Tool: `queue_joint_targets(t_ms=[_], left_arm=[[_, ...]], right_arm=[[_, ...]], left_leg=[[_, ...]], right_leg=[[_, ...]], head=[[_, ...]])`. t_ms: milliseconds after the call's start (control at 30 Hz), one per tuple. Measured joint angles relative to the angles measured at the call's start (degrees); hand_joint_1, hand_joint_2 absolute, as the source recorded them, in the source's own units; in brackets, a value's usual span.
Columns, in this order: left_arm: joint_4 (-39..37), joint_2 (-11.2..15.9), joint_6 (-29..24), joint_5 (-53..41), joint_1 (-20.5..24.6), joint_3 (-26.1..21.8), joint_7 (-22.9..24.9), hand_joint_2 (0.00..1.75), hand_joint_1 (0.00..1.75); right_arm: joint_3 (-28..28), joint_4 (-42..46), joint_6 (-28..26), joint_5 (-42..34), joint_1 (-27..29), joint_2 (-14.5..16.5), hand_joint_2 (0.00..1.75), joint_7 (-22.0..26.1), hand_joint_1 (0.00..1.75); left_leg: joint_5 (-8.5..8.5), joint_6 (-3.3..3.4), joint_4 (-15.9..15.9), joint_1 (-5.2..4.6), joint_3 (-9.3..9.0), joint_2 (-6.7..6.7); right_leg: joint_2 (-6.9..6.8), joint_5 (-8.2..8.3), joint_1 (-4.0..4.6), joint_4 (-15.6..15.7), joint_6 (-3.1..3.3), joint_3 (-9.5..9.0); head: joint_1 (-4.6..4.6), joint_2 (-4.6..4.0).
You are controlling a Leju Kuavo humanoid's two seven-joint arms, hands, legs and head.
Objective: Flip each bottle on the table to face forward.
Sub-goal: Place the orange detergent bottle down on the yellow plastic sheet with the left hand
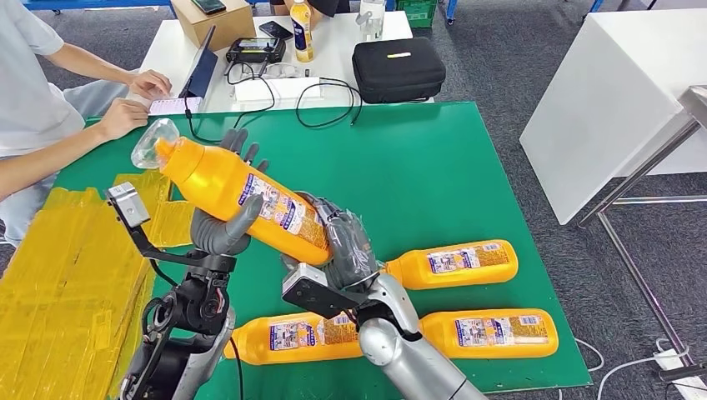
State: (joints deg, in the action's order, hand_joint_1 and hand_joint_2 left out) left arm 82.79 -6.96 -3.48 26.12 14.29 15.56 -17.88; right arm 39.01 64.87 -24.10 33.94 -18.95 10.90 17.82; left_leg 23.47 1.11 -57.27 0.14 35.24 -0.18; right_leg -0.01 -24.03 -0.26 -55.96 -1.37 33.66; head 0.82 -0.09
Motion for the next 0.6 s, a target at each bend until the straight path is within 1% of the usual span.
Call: queue_joint_targets(t_ms=[267, 400, 600], left_arm=[[-0.80, 0.03, 0.03, 0.00, -0.14, -0.45, -0.02, 1.75, 0.00], [-0.92, 0.03, 0.01, 0.02, -0.19, -0.74, -0.06, 1.75, 1.75], [-0.93, 0.03, -0.93, -0.06, -0.48, -0.97, -0.54, 1.75, 1.75]], right_arm=[[1.21, -0.02, 0.19, 0.02, -0.27, -0.46, 1.75, -0.58, 1.71], [1.60, -0.08, 0.38, 0.02, -0.53, -0.61, 1.75, -0.92, 1.70], [2.11, -0.64, 0.45, -0.05, -0.95, -0.67, 1.75, -1.34, 1.71]], left_leg=[[0.00, 0.00, 0.00, 0.00, 0.01, 0.00], [0.00, 0.00, 0.00, 0.00, 0.01, 0.00], [0.00, 0.00, 0.00, 0.00, 0.01, 0.00]], right_leg=[[0.00, 0.00, 0.00, 0.00, 0.00, 0.01], [0.00, 0.00, 0.01, 0.00, 0.00, 0.02], [0.00, 0.00, 0.01, 0.00, 0.00, 0.01]], head=[[0.01, 0.00], [0.01, -0.01], [-0.01, 0.00]])
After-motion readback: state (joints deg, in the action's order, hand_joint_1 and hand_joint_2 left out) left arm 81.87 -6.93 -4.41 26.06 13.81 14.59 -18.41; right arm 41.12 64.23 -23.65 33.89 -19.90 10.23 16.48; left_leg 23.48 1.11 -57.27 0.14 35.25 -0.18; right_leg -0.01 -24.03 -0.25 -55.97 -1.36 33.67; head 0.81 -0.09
